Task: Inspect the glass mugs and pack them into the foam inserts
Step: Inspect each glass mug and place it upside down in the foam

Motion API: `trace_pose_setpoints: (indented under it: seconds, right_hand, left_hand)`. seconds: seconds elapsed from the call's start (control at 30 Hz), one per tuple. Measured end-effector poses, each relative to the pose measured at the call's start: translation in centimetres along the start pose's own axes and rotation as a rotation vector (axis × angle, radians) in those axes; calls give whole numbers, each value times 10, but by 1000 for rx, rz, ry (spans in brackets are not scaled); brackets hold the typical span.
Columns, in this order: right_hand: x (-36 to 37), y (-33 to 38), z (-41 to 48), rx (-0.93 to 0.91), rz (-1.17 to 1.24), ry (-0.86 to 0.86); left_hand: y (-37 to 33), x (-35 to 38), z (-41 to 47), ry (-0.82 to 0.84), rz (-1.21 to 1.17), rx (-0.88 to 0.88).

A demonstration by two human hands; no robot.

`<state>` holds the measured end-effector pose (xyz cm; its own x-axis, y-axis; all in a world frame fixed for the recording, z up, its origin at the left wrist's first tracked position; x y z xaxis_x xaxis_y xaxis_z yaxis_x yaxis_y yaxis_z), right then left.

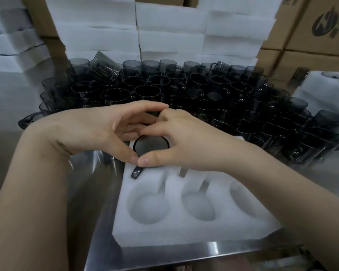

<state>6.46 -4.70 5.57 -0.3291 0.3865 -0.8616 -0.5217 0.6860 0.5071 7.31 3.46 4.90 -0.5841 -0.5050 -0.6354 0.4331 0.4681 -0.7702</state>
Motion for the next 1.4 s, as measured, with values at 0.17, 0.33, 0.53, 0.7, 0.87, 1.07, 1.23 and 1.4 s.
trace_pose_setpoints:
  seconds: [0.17, 0.33, 0.53, 0.7, 0.87, 1.07, 1.23, 1.4]
  right_hand:
    - [14, -13, -3, 73, -157, 28]
    - [13, -14, -6, 69, -51, 68]
    - [-82, -56, -2, 107, 412, -522]
    - [-111, -95, 38, 219, 290, -570]
    - [-111, -95, 80, 230, -31, -462]
    - [-111, -109, 105, 287, -218, -451]
    - [-122, -108, 94, 248, -202, -615]
    - [-144, -86, 55, 155, -78, -812]
  left_hand:
    - [-3, 1, 5, -79, 218, -49]
    - [1, 0, 7, -98, 198, -65]
    - [-3, -6, 12, -199, 52, -102]
    - [-40, 12, 39, -438, 281, 13]
    - [-33, 40, 60, -331, 471, 2]
    - [-28, 37, 58, -355, 481, -21]
    - [-30, 36, 58, -368, 453, 7]
    - [-30, 17, 50, -576, 146, 6]
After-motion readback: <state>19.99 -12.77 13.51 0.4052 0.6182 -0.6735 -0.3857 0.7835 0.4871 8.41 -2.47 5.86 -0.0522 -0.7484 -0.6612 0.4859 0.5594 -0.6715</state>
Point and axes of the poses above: each hand's wrist, its own z-axis towards the middle knuckle, its own x-axis out of the palm, y = z × x, the point moved 9 cm from there along z, towards the middle knuckle, and after that the axes turned 11 degrees about z, right-handed, at the moved point
